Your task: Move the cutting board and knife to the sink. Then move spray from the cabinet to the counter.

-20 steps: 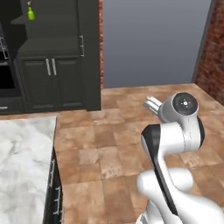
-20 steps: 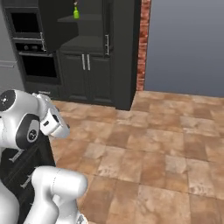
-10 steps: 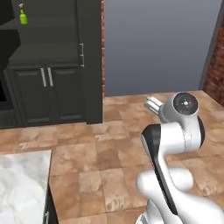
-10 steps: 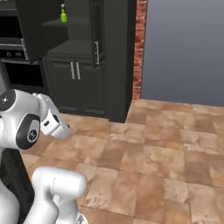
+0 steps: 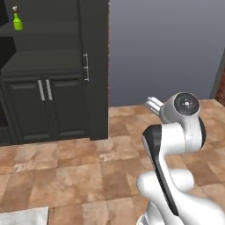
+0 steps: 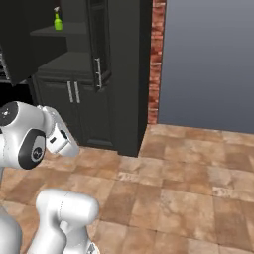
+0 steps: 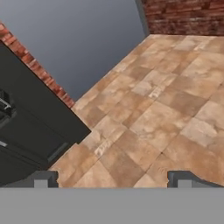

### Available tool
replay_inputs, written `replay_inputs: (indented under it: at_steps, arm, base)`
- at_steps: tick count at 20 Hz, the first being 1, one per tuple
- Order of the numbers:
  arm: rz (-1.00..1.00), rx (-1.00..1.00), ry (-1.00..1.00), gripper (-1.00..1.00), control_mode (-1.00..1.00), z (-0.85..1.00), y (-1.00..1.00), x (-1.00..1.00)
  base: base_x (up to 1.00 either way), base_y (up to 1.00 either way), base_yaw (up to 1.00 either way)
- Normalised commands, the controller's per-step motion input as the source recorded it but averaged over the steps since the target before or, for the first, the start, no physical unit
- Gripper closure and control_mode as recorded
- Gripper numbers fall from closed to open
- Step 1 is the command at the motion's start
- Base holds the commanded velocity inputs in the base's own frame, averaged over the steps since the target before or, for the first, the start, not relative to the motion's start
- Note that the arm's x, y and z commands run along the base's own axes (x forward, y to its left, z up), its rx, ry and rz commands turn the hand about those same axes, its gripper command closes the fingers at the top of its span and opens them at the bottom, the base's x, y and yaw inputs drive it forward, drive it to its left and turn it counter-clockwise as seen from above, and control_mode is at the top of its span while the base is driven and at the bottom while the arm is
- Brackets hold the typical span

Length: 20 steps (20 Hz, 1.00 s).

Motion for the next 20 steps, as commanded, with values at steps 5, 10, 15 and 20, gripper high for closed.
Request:
replay_inputs:
  at_steps: [5,10,15,20]
  arm:
    - [0.0,0.0,0.0,-1.0,1.0,0.0,0.0,0.0]
    - [0.0,0.0,0.0,-1.0,1.0,0.0,0.0,0.0]
    - [0.0,0.0,0.0,-1.0,1.0,0.0,0.0,0.0]
    - [0.0,0.0,0.0,-1.0,1.0,0.0,0.0,0.0]
  base:
    - [1.0,0.53,0.0]
    - [1.0,0.95,0.04]
    - [1.0,1.0,0.01]
    - [1.0,0.94,0.0]
